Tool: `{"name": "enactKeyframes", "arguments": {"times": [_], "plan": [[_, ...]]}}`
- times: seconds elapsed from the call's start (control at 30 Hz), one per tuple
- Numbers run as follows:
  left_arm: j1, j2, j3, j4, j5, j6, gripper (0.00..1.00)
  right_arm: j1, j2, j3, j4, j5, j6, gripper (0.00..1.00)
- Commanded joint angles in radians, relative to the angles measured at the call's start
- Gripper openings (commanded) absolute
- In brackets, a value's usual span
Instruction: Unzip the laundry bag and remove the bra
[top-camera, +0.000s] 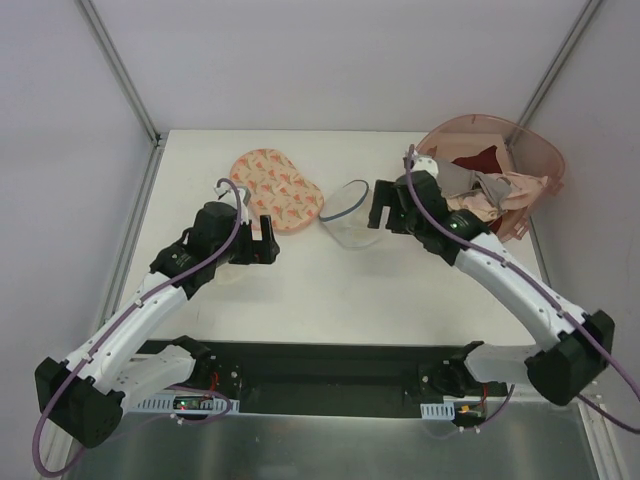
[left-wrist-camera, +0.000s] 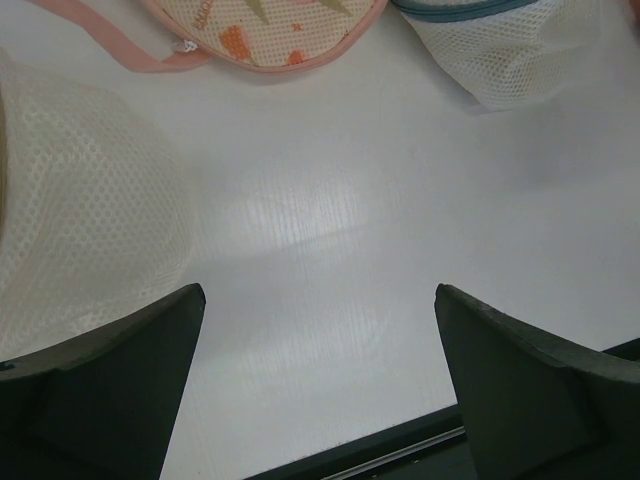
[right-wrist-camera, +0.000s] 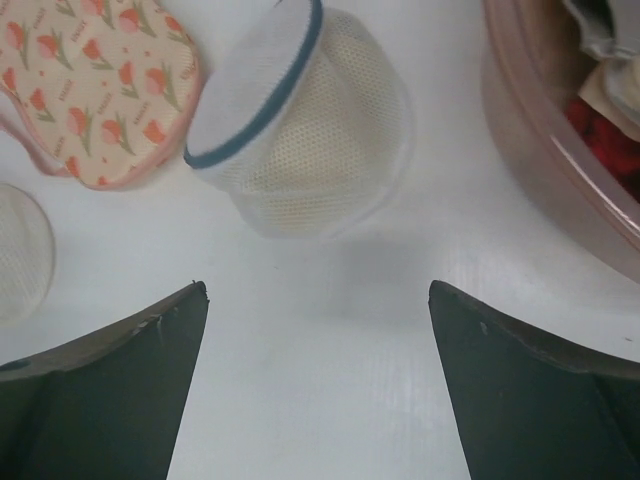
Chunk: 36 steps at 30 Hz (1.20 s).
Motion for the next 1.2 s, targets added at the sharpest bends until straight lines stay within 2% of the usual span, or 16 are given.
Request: {"name": "enactKeyframes", "arguments": {"times": [0.0,0.3,0.33,0.37,0.4,0.43,0.5,0.63,0.73,0.8,0.97,1.1,1.13,1.17], "plan": [[-0.013,-0.022,-0.01,0.013,-0.021,-0.043,0.99,0.019,0.181,0.105,0.156,-0.005,0.143,0.96],[-0.013,-0.067,-0.043,-0.007,0.01,-0.045,0.99,-0.003,0.575,0.33,0.241,-0.034,0.337,0.99],[-0.013,-0.074,-0.044,-0.008,0.011,-0.048,0.99,-0.001,0.63,0.344,0.242,-0.039,0.352,0.94],[-0.013,-0.076,-0.049,-0.008,0.011,-0.049,0.99,-0.001,0.651,0.357,0.242,-0.042,0.363,0.86],[-0.013,-0.078,-0.05,-0.007,0.04,-0.049,0.99,-0.001,0.666,0.36,0.242,-0.051,0.372,0.72],[-0.013,-0.079,-0.053,-0.008,0.046,-0.049,0.99,0.0,0.672,0.352,0.245,-0.054,0.378,0.39],[-0.013,-0.081,-0.061,-0.011,0.053,-0.046,0.99,0.003,0.648,0.331,0.262,-0.057,0.389,0.01],[-0.013,-0.079,-0.064,-0.02,0.051,-0.033,0.99,0.037,0.515,0.268,0.272,-0.047,0.331,0.01],[-0.013,-0.075,-0.055,-0.02,0.057,-0.036,0.99,0.056,0.381,0.234,0.259,-0.1,0.285,0.01],[-0.013,-0.068,-0.044,-0.02,0.06,-0.034,0.99,0.056,0.303,0.205,0.256,-0.217,0.253,0.01],[-0.013,-0.084,-0.023,-0.03,0.048,-0.016,0.99,0.059,0.237,0.205,0.149,-0.534,0.147,0.01],[-0.013,-0.119,-0.016,-0.046,0.019,0.0,0.99,0.057,0.227,0.19,0.072,-0.665,0.001,0.01],[-0.013,-0.125,-0.015,-0.048,0.019,0.003,0.99,0.057,0.246,0.193,0.046,-0.67,-0.054,0.04],[-0.013,-0.13,-0.015,-0.051,0.02,0.003,0.99,0.057,0.263,0.199,-0.015,-0.663,-0.085,0.16]]}}
